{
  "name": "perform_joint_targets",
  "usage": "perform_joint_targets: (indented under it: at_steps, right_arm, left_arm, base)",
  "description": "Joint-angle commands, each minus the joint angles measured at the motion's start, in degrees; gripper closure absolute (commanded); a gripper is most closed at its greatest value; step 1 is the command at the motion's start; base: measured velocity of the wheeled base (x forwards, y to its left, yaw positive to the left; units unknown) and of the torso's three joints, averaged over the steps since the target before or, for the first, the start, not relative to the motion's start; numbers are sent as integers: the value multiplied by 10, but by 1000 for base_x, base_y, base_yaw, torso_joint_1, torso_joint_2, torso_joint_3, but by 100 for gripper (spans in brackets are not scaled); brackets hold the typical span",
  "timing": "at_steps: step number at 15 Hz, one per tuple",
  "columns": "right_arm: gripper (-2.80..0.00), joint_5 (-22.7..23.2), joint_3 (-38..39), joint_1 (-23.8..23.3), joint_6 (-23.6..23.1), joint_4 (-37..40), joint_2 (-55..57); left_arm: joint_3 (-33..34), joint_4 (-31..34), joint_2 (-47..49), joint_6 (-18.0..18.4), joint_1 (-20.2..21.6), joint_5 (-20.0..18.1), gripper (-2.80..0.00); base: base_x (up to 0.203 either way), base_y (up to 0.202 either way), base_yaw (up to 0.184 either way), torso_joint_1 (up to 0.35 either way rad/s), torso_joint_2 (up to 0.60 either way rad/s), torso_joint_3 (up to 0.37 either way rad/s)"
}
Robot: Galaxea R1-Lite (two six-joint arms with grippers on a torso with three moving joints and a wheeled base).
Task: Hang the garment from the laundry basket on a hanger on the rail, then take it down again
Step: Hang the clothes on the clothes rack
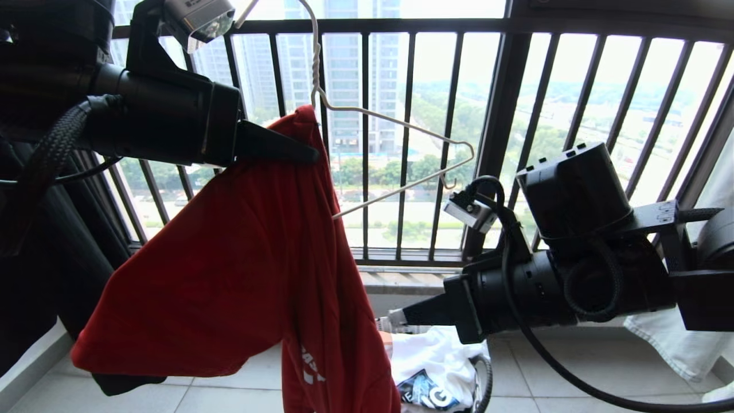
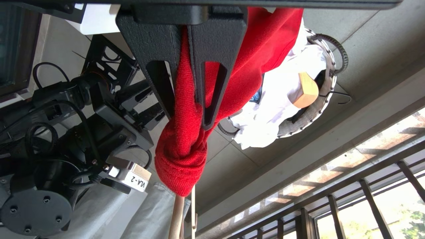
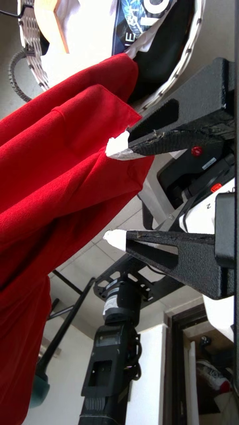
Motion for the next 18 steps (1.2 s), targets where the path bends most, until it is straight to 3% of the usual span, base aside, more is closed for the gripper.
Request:
perform_joint_targets:
  at_steps: [1,3,6,8,11,12,18]
  right_arm:
    - [-280,-45,44,31,16,-123,21]
    - [-280,-113,53,49,26,-155,33]
    - [-280,-156,62,56,26,-210,47]
    - [-280,-210,64,56,23,-243,66]
    - [-280,-223,65,59,16,-255,81]
    - [0,-223,65,58,14,-255,83]
    - [0,-226,63,35,13,-264,61]
  left_arm:
    - [0,-23,6,-4,-1,-3,0]
    - [0,-34,8,-26,-2,-3,0]
    - [1,-34,8,-26,-2,-3,0]
    - [1,-34,7,-26,-2,-3,0]
    - [3,-34,4,-26,-2,-3,0]
    - [3,-34,1,-26,-2,-3,0]
    - [6,-33,-6,-26,-2,-3,0]
  base:
    - [0,0,0,0,0,0]
    - [0,0,0,0,0,0]
    - [0,0,0,0,0,0]
    - [0,0,0,0,0,0]
    - [0,0,0,0,0,0]
    - [0,0,0,0,0,0]
    - [0,0,0,0,0,0]
